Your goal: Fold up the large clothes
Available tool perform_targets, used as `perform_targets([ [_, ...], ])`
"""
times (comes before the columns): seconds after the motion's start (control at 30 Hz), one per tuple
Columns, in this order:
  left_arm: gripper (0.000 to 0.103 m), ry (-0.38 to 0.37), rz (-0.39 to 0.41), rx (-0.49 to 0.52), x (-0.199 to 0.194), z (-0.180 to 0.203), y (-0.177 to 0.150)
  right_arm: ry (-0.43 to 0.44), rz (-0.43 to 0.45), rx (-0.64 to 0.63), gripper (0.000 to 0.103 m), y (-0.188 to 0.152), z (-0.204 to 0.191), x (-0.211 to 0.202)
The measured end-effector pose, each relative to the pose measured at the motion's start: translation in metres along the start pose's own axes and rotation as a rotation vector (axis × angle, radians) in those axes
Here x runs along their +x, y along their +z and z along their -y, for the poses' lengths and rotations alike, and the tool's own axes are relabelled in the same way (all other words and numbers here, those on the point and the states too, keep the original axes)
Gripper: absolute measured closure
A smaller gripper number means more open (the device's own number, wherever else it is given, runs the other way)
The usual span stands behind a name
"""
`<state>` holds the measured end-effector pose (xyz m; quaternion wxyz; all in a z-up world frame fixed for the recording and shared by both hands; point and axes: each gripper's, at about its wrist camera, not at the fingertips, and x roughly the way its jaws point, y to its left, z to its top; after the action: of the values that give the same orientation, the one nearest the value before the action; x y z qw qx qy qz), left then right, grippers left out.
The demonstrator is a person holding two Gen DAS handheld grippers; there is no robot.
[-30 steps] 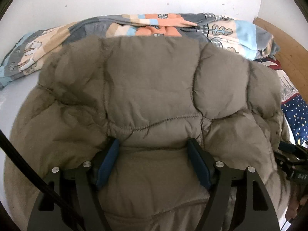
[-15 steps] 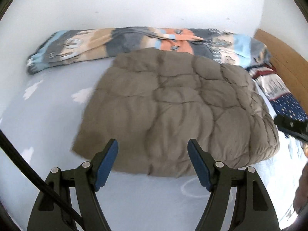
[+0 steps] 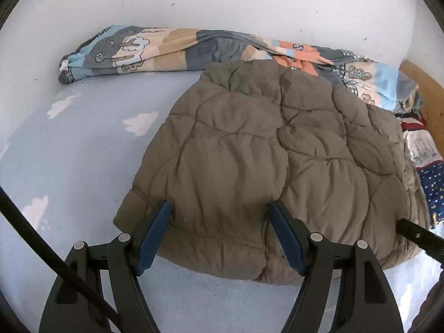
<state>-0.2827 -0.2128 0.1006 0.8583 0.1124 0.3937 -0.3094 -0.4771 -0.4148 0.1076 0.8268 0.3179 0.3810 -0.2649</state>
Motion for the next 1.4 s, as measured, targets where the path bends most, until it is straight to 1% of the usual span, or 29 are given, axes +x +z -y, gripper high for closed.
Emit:
perform_targets([
  [0.2, 0.029, 0.1, 0.006, 0.096, 0.013, 0.02, -0.005, -0.067, -0.042, -0.064, 0.044, -0.003, -0.005, 0.026],
  [0.27, 0.029, 0.113, 0.011, 0.111, 0.016, 0.023, -0.005, -0.081, -0.055, -0.086, 0.044, -0.003, -0.007, 0.031],
  [0.43, 0.028, 0.137, 0.022, 0.144, 0.021, 0.026, -0.007, -0.067, -0.071, -0.08, 0.044, -0.002, -0.003, 0.035],
  [0.7, 0.028, 0.139, 0.015, 0.152, 0.021, 0.026, -0.006, -0.09, -0.076, -0.101, 0.044, -0.005, -0.007, 0.041],
  [1.0, 0.027, 0.138, 0.007, 0.151, 0.021, 0.026, -0.005, -0.086, -0.081, -0.102, 0.043, -0.004, -0.008, 0.04],
  [1.27, 0.027, 0.128, -0.002, 0.141, 0.018, 0.024, -0.006, -0.035, -0.065, -0.064, 0.039, -0.003, -0.002, 0.02],
  [1.4, 0.027, 0.13, -0.002, 0.141, 0.017, 0.024, -0.006, -0.034, -0.05, -0.036, 0.039, -0.003, 0.007, 0.009],
])
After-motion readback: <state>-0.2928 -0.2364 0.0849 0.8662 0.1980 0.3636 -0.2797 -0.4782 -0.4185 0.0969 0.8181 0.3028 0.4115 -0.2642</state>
